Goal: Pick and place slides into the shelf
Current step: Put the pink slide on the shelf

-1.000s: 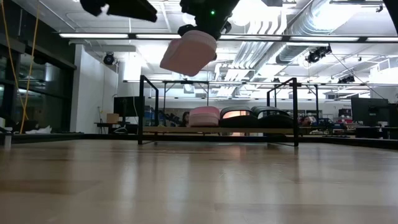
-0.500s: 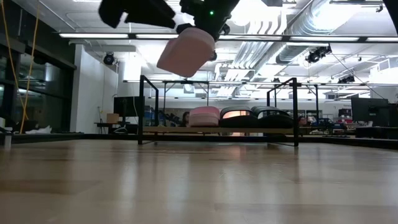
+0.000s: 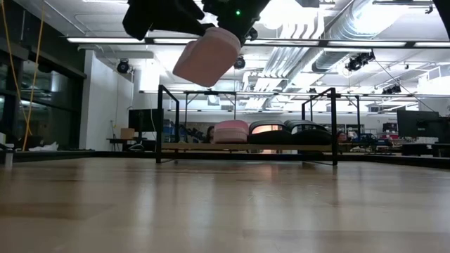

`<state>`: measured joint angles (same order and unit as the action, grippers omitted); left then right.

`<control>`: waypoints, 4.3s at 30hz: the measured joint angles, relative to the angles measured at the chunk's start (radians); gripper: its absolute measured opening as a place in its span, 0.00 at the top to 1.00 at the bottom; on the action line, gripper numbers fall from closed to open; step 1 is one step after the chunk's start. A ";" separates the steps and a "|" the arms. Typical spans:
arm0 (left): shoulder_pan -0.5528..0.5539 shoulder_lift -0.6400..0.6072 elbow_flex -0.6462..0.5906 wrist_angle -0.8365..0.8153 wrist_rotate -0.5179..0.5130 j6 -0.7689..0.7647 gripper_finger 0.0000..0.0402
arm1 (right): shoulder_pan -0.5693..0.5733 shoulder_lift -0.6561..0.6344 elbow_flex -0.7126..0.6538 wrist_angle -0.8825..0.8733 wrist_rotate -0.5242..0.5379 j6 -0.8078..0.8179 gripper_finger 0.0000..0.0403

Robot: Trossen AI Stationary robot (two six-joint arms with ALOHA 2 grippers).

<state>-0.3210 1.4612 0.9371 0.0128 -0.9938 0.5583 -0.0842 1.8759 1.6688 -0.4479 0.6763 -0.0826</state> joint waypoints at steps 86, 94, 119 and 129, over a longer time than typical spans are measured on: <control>0.053 0.006 -0.001 -0.047 0.113 0.051 0.44 | 0.024 0.001 -0.001 -0.002 -0.264 -0.103 1.00; 0.059 0.031 -0.001 -0.037 0.105 0.071 0.44 | 0.044 0.002 0.069 0.008 -0.304 -0.108 1.00; 0.059 0.031 -0.002 0.060 0.063 0.089 0.55 | 0.059 0.002 0.080 -0.017 -0.309 -0.061 1.00; 0.045 0.031 -0.002 0.092 0.112 0.069 0.73 | 0.059 0.002 0.080 -0.026 -0.305 -0.055 1.00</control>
<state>-0.2765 1.4918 0.9356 0.1044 -0.8818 0.6270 -0.0250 1.8774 1.7489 -0.4740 0.3716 -0.1372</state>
